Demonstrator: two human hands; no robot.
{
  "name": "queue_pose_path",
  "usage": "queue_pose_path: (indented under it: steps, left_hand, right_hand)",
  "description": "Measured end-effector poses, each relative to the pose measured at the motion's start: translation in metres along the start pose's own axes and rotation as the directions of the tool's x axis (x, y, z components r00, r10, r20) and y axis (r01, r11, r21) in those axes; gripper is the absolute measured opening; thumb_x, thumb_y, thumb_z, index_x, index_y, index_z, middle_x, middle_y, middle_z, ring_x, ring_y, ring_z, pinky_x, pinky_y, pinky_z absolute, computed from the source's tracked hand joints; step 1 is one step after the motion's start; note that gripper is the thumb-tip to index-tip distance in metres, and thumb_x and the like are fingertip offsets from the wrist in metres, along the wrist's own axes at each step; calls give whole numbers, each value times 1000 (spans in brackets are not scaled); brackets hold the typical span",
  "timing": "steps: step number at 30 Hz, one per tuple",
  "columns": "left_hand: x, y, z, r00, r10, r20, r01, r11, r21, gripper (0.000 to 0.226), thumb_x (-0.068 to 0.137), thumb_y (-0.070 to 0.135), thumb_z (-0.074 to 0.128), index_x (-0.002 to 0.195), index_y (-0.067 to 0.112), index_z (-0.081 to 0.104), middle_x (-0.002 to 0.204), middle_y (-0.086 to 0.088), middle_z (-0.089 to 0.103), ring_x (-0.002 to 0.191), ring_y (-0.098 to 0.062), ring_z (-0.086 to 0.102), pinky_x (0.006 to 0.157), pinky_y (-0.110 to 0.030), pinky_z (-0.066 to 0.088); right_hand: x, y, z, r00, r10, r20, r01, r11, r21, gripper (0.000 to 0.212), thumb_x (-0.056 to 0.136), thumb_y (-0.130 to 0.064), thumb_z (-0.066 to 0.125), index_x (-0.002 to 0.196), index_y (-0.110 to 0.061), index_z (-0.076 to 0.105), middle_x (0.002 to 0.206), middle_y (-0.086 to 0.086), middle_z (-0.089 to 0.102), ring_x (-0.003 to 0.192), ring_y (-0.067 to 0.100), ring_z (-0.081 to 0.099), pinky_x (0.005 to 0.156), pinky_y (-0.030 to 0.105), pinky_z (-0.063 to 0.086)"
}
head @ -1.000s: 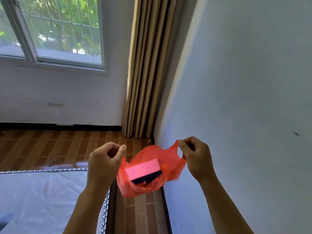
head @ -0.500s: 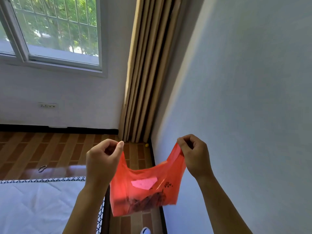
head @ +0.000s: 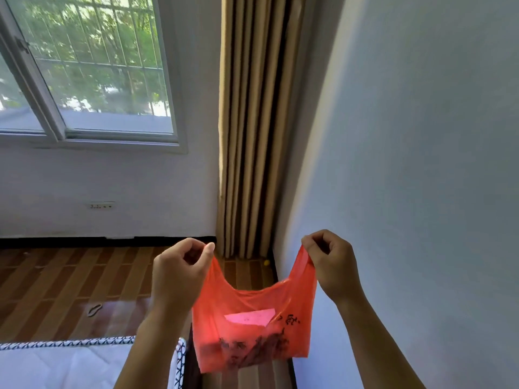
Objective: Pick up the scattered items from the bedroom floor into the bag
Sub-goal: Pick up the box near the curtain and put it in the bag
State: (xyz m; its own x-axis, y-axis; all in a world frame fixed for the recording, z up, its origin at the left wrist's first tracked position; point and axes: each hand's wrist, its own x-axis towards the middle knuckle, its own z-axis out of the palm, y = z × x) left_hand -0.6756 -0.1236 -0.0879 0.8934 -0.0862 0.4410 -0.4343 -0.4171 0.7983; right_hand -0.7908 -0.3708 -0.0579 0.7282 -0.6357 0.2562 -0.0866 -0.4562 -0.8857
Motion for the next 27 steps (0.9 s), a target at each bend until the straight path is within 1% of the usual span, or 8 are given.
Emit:
queue_pose_path:
  steps: [5,8,10,13,15,17,22,27]
  left_hand:
    - [26,4,31,998,69,-2,-68,993,99,13,86,25,83,75,22,78,63,15,70,61,-3,67,60,-21,53]
    - [35,0,43,994,113,-12,-110,982,154,8,84,24,86,81,18,82,70,12,73,64,-3,69,63,-20,54]
    - [43,-4,50,989,145,0,-142,971,191,8,83,22,86,83,15,82,72,10,74,65,-4,69,63,-22,57]
    - [61,-13,62,983,185,-12,-177,957,231,10,83,20,87,80,14,80,72,9,73,63,-6,67,61,-23,56]
    - [77,-21,73,979,202,-23,-191,951,244,15,87,26,84,77,16,78,71,10,71,61,-9,65,59,-31,56]
    - [92,-31,83,978,208,-31,-192,945,264,19,86,33,77,76,18,77,70,11,69,61,-13,64,57,-36,55]
    - [131,-69,115,983,184,-21,-170,943,285,16,84,34,76,76,20,75,72,11,66,60,-15,63,54,-34,54]
    - [183,-127,153,997,76,35,-83,949,305,15,82,38,76,74,25,74,72,11,64,60,-14,63,52,-34,53]
  right_hand:
    - [48,23,1,999,-46,16,47,999,-19,22,93,-19,77,72,-21,70,67,-10,70,67,8,66,65,19,48]
    - [69,31,5,993,-111,27,112,992,-61,18,91,-20,80,75,-22,71,69,-11,71,69,6,66,64,11,47]
    - [80,36,9,990,-138,38,140,987,-82,13,90,-22,80,80,-22,72,74,-10,73,72,7,68,66,10,48]
    - [100,43,19,980,-200,13,201,973,-117,8,89,-22,81,85,-21,75,79,-10,74,76,8,70,70,18,54]
    - [116,49,29,966,-259,-17,254,958,-135,7,88,-18,82,86,-20,75,80,-11,74,77,9,71,72,29,59]
    - [134,56,40,952,-306,-22,299,942,-152,9,88,-15,82,86,-20,75,80,-11,73,77,10,70,73,35,59]
    - [180,79,79,927,-372,47,373,903,-212,11,89,-14,82,85,-21,73,79,-13,66,73,9,65,69,34,56]
    - [236,108,132,911,-382,153,411,860,-302,13,90,-13,80,84,-20,71,78,-10,62,71,11,62,64,37,54]
